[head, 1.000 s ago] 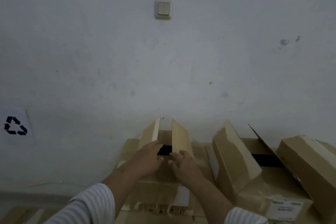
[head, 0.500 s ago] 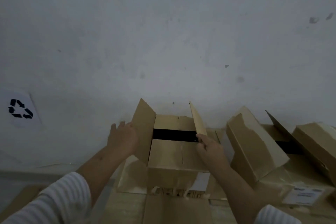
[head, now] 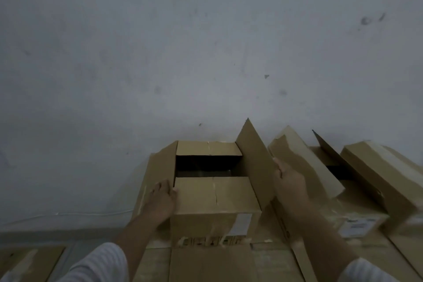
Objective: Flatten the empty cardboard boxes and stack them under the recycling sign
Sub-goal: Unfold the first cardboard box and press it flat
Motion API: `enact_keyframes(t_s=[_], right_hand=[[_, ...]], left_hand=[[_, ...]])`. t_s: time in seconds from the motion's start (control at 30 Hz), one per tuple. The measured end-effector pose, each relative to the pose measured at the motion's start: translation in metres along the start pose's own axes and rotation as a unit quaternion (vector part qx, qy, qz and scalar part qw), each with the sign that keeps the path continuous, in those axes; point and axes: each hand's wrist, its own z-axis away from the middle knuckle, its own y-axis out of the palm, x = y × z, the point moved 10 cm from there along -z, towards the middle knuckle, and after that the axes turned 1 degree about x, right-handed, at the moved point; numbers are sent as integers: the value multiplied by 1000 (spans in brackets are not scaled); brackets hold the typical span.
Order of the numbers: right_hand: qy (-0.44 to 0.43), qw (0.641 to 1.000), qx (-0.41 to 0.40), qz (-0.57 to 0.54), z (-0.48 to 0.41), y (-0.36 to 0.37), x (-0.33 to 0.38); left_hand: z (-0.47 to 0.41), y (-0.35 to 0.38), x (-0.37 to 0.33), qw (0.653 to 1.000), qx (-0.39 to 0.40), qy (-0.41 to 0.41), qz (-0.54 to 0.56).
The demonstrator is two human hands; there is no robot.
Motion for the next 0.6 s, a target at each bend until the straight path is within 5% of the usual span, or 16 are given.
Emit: enact_keyframes(t_s=[0.13,0.23,0.37,0.5,0.6], right_hand=[[25,960,35,278,-4,0,-29],[53,932,76,352,5,12,-38],[89,938,154,297,16,51,-46],[142,960,233,61,33,96,-47],[178,964,199,-10,36,102,-62]], left_hand=[[-2,-4,5,999,-21,10,22],[-5,-7,9,999,-37,20,33],[-4,-5,7,998,-33,28,51],[-4,4,7,993,-11,20,114],[-1,10,7,988,2,5,152]])
